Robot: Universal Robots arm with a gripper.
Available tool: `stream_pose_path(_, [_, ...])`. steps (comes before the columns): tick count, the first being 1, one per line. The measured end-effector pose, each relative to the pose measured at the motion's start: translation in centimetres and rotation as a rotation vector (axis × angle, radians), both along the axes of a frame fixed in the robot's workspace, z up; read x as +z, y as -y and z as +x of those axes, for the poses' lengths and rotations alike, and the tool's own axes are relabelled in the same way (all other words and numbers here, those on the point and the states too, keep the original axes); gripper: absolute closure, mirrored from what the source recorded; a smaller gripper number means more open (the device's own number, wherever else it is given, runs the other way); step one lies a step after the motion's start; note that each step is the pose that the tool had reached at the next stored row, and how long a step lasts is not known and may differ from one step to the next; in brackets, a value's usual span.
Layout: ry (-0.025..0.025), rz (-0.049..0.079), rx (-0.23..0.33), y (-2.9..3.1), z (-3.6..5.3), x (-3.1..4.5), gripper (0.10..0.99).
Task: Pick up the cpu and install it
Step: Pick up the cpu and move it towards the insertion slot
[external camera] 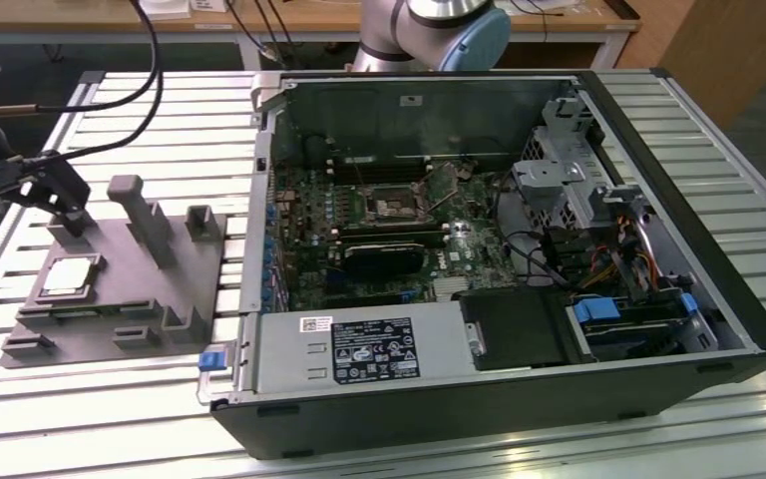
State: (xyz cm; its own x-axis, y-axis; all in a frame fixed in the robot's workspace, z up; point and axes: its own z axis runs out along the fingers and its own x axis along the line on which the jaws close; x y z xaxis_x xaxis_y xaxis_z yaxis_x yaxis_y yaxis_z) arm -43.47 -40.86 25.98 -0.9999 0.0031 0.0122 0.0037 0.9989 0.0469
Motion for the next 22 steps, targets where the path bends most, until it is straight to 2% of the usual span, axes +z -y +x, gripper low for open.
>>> stream_pose_path(22, [-0.0010,0.001,0.001,0.17,0.00,-2.59,0.098])
